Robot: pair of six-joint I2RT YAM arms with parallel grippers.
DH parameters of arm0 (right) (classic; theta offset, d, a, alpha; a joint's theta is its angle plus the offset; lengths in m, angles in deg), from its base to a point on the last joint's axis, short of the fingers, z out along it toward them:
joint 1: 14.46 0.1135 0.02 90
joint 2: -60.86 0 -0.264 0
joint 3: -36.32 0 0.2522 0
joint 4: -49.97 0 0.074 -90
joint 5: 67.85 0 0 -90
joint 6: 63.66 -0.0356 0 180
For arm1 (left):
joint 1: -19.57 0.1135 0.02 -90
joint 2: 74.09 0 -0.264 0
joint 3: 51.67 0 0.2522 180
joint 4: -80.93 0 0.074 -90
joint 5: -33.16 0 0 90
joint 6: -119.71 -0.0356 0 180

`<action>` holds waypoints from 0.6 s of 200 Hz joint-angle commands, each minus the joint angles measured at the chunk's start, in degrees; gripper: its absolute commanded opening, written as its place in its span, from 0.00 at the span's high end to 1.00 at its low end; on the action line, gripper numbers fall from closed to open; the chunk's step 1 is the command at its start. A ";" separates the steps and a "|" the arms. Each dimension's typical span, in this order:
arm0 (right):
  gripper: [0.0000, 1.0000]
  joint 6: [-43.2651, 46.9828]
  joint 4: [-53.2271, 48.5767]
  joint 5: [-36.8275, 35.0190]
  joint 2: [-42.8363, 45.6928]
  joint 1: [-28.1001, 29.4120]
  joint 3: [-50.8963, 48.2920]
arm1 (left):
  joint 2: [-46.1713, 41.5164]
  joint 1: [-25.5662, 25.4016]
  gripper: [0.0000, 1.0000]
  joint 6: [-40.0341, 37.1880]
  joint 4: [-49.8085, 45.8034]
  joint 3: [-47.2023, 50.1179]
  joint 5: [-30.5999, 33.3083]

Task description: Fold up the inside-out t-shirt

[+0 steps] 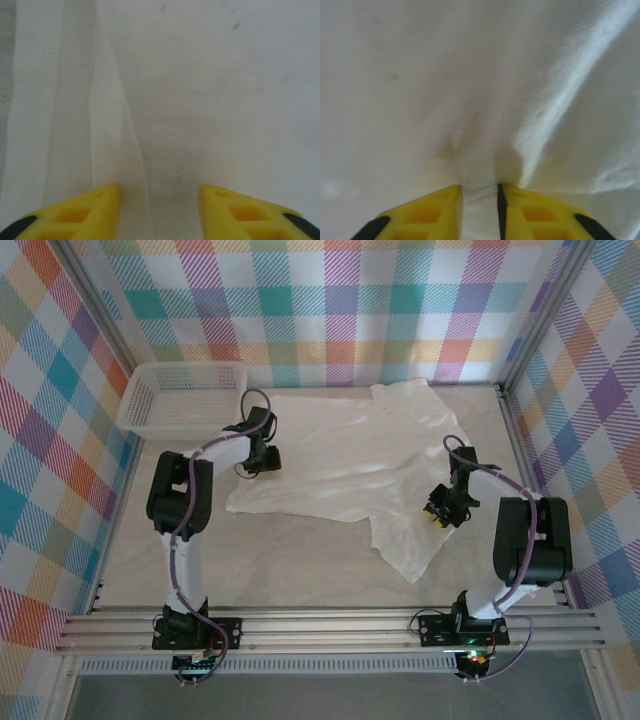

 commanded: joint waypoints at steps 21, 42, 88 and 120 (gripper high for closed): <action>0.75 -4.45 -5.73 -3.42 -5.11 -8.61 1.13 | 2.18 3.67 0.70 0.30 -8.09 -3.40 8.46; 0.75 -2.92 -4.31 -2.75 -8.27 -12.79 1.29 | 2.61 5.46 0.75 -0.40 -9.14 -6.06 8.28; 0.78 2.70 -3.80 3.32 -7.59 -13.64 4.19 | -3.82 6.08 0.77 0.76 -4.32 -2.43 -2.13; 0.67 2.36 -5.00 1.25 2.84 -12.19 3.11 | -18.11 4.08 0.67 6.45 1.10 8.42 -8.03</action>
